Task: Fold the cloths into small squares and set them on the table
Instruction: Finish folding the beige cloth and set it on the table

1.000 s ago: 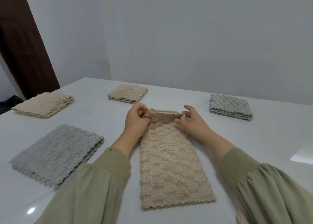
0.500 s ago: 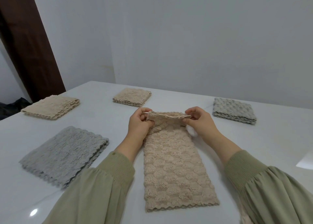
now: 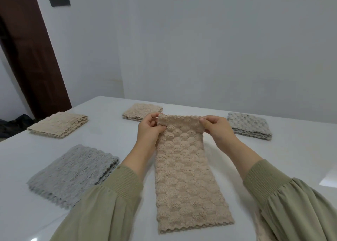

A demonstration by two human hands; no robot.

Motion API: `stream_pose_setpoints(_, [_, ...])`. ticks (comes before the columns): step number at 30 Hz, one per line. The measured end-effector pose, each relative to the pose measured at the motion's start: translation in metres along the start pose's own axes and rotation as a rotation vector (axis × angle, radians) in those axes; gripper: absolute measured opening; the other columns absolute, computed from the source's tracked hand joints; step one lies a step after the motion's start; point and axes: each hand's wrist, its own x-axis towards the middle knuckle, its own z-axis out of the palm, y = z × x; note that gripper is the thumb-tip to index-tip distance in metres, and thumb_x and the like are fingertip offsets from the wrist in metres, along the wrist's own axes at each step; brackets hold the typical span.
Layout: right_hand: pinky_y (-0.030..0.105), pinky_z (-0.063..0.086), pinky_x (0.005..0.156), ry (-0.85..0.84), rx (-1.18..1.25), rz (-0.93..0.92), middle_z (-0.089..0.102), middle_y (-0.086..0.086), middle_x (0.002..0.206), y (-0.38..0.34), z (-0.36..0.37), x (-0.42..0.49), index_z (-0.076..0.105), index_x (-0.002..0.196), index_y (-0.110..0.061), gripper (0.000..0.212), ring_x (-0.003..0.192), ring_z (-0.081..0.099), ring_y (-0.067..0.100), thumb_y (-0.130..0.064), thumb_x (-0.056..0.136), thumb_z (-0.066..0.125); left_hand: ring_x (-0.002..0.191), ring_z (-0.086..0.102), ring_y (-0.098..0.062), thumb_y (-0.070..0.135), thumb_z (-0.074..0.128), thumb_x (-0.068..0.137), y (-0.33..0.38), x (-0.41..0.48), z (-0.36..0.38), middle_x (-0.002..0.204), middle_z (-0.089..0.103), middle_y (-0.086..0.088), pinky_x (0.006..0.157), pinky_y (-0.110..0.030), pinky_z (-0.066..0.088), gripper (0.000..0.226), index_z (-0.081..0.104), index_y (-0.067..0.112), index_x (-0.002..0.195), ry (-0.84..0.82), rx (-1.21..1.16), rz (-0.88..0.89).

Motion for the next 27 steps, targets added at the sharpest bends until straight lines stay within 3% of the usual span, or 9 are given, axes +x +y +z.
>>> stream_pose_setpoints(4, [0.036, 0.051, 0.091, 0.033, 0.050, -0.042, 0.068, 0.007, 0.079, -0.043, -0.005, -0.002, 0.071, 0.075, -0.010, 0.008, 0.082, 0.062, 0.020, -0.008, 0.082, 0.069, 0.075, 0.065, -0.014, -0.020, 0.051, 0.079, 0.035, 0.005, 0.006, 0.085, 0.067, -0.001, 0.064, -0.026, 0.054, 0.041, 0.060, 0.012, 0.103, -0.020, 0.024, 0.066])
stream_pose_setpoints(9, [0.019, 0.053, 0.076, 0.053, 0.092, -0.161, 0.069, 0.004, 0.073, -0.107, -0.010, -0.014, 0.071, 0.073, -0.009, 0.010, 0.072, 0.063, 0.012, 0.000, 0.077, 0.072, 0.076, 0.063, -0.014, -0.019, 0.050, 0.081, 0.098, -0.001, 0.014, 0.084, 0.066, -0.001, 0.063, -0.025, 0.052, 0.038, 0.061, 0.016, 0.094, -0.078, -0.005, 0.158])
stream_pose_setpoints(17, [0.033, 0.055, 0.083, 0.107, 0.086, -0.261, 0.071, 0.012, 0.078, -0.169, -0.009, -0.041, 0.071, 0.068, -0.012, 0.014, 0.080, 0.067, 0.023, 0.000, 0.073, 0.076, 0.082, 0.060, -0.016, -0.006, 0.060, 0.084, 0.156, -0.026, 0.007, 0.088, 0.062, 0.001, 0.077, -0.036, 0.052, 0.030, 0.063, 0.019, 0.100, -0.148, 0.103, 0.226])
stream_pose_setpoints(22, [0.022, 0.052, 0.066, 0.112, 0.097, -0.295, 0.068, 0.010, 0.074, -0.188, -0.007, -0.063, 0.071, 0.071, -0.009, 0.013, 0.069, 0.064, 0.016, 0.003, 0.074, 0.073, 0.104, 0.061, -0.022, 0.015, 0.075, 0.078, 0.174, -0.038, 0.003, 0.117, 0.058, -0.001, 0.090, -0.037, 0.051, 0.034, 0.065, 0.031, 0.106, -0.246, 0.319, 0.200])
stream_pose_setpoints(27, [0.015, 0.052, 0.060, 0.099, 0.043, -0.339, 0.064, 0.007, 0.069, -0.195, -0.008, -0.082, 0.069, 0.073, -0.010, 0.016, 0.064, 0.061, 0.013, 0.006, 0.074, 0.073, 0.109, 0.061, -0.016, 0.023, 0.079, 0.074, 0.184, -0.050, 0.001, 0.112, 0.067, 0.002, 0.098, -0.036, 0.047, 0.031, 0.070, 0.030, 0.103, -0.346, 0.526, 0.192])
